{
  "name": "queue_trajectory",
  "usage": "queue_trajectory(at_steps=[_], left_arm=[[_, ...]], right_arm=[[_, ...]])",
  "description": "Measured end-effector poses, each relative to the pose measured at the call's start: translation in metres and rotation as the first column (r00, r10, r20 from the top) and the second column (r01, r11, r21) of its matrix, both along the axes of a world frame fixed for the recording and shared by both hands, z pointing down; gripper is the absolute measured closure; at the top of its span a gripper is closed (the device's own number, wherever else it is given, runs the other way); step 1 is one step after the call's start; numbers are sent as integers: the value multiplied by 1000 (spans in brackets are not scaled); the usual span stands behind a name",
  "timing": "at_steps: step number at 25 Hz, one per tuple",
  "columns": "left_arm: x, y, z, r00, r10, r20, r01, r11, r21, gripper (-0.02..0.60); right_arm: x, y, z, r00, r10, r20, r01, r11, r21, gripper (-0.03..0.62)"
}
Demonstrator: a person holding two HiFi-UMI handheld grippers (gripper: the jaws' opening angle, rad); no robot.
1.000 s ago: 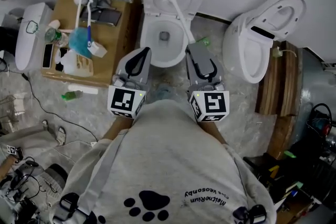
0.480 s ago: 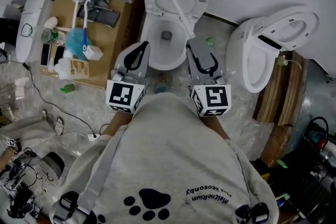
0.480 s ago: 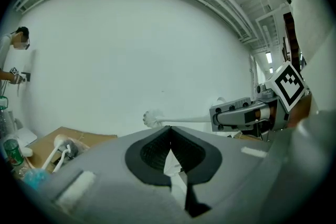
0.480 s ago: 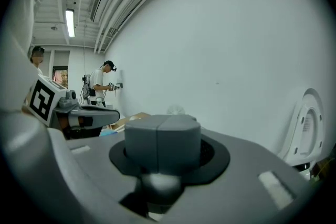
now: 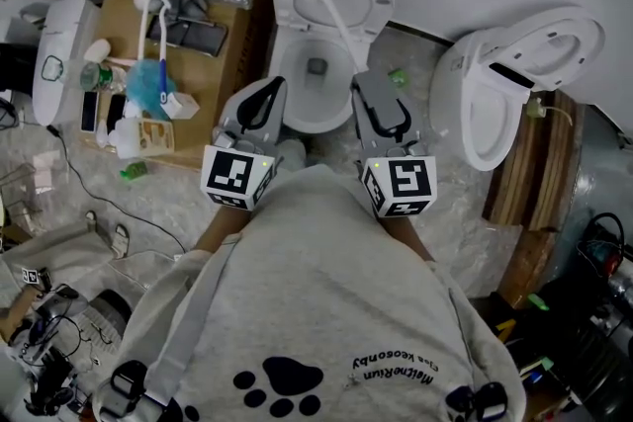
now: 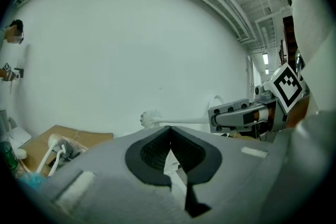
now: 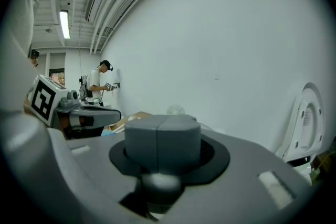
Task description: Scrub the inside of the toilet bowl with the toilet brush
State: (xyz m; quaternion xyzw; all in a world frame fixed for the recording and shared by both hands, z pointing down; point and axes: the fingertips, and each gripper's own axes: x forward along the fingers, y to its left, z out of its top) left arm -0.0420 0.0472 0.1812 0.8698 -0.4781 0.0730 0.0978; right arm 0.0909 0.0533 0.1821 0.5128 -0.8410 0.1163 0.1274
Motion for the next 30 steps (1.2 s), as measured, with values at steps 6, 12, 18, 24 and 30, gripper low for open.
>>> queue_trajectory(at_steps=[6, 12, 18, 24, 30], left_arm=[[-3, -19, 1, 999, 46, 10, -46, 999, -27, 584], [-2, -24, 33, 997, 80, -1, -80, 993, -89, 584], [2, -30, 66, 994, 109, 0, -108, 983, -148, 584], [-2, -43, 94, 993, 114, 7, -111, 978, -176, 584], [0, -45, 123, 992, 125, 19, -118, 972, -206, 584]], right_arm=[[-1, -8, 5, 999, 46, 4, -45, 998, -44, 447], [-3, -11, 38, 998, 65, -12, -66, 990, -123, 447], [-4, -12, 73, 997, 79, -22, -81, 976, -200, 447], [-2, -18, 103, 996, 81, -38, -87, 966, -244, 447], [1, -24, 130, 995, 87, -44, -96, 956, -276, 447]])
